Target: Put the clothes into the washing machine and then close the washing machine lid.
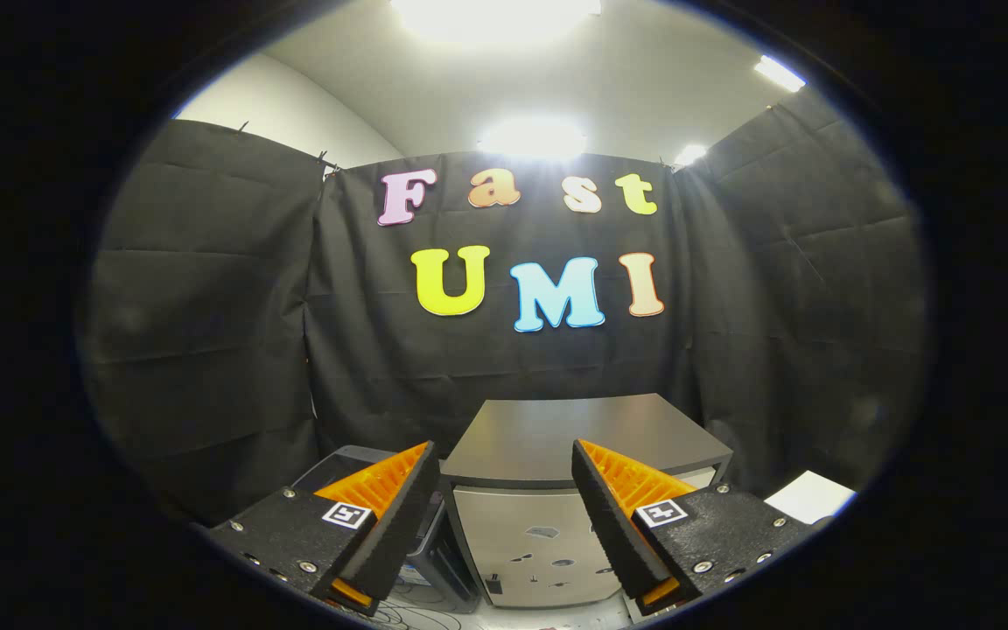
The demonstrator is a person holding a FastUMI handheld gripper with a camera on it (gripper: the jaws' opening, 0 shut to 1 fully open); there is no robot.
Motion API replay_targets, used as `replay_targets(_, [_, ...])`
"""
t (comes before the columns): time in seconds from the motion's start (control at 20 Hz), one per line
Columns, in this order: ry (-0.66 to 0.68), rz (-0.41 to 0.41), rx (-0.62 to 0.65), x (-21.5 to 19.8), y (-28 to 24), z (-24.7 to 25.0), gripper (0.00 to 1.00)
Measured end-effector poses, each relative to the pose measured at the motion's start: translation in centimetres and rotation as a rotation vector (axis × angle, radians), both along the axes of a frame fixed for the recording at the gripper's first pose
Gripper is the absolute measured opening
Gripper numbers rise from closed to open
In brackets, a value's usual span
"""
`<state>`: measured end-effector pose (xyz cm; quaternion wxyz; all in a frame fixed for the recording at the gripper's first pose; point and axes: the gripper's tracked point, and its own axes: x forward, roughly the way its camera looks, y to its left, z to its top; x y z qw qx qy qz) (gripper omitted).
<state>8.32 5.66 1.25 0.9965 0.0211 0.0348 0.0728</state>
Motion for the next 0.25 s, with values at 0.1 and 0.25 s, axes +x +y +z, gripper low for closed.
replay_targets(0.1, [-0.006,-0.003,0.007,-0.32,-0.17,0.11,0.94])
replay_targets(0.25, [-0.008,-0.002,-0.002,-0.39,-0.29,-0.02,0.94])
